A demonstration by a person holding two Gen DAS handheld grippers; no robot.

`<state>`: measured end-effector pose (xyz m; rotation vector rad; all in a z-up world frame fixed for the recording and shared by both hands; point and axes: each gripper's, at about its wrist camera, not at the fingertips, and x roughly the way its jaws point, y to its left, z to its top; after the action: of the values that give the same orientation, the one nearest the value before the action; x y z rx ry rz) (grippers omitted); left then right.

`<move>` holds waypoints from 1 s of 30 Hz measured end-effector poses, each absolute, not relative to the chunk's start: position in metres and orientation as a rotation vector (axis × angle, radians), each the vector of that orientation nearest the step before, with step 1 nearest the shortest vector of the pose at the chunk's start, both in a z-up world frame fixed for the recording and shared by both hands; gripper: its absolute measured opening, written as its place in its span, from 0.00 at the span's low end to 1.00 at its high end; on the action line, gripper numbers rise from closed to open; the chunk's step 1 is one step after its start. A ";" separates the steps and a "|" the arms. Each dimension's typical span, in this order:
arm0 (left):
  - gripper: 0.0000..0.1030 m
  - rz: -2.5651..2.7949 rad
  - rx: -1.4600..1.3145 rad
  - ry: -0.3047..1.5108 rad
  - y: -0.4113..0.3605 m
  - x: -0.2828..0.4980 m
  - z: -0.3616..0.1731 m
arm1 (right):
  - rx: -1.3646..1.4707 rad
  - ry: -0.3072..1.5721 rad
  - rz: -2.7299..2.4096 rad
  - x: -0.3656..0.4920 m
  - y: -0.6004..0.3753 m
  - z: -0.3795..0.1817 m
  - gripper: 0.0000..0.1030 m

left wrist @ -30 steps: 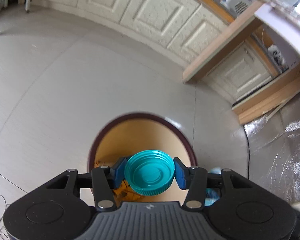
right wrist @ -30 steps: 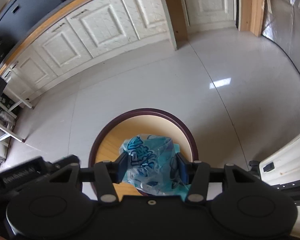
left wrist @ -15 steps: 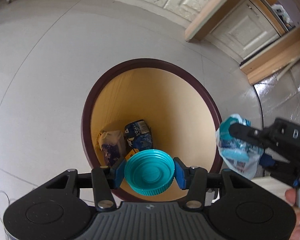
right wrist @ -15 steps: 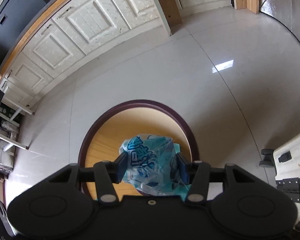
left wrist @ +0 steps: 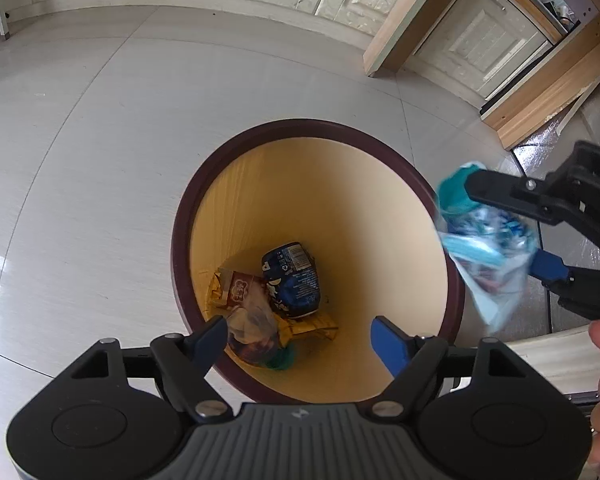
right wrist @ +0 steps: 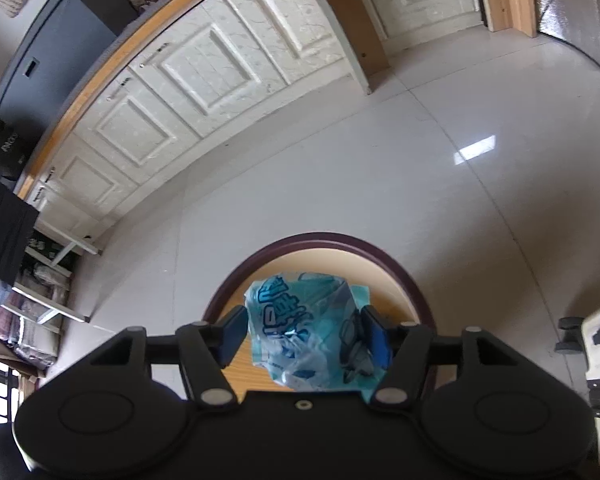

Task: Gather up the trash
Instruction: 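Open both tools to drop the cap and plastic bag into the wastebasket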

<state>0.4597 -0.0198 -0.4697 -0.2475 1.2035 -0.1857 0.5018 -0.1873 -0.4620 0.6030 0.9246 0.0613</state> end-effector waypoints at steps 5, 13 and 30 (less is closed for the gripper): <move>0.84 -0.177 -0.223 1.196 -0.022 0.462 -0.465 | 0.570 0.920 0.080 0.505 -0.180 -0.460 0.64; 0.93 -0.140 -0.206 1.187 -0.014 0.463 -0.460 | 0.497 0.968 0.017 0.505 -0.180 -0.463 0.66; 1.00 -0.091 -0.153 1.185 0.004 0.452 -0.444 | 0.180 1.085 0.021 0.483 -0.168 -0.464 0.95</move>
<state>0.4522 0.0040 -0.4437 -0.1531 1.1854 -0.0908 0.4826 -0.1685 -0.4636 0.1802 1.0848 0.0208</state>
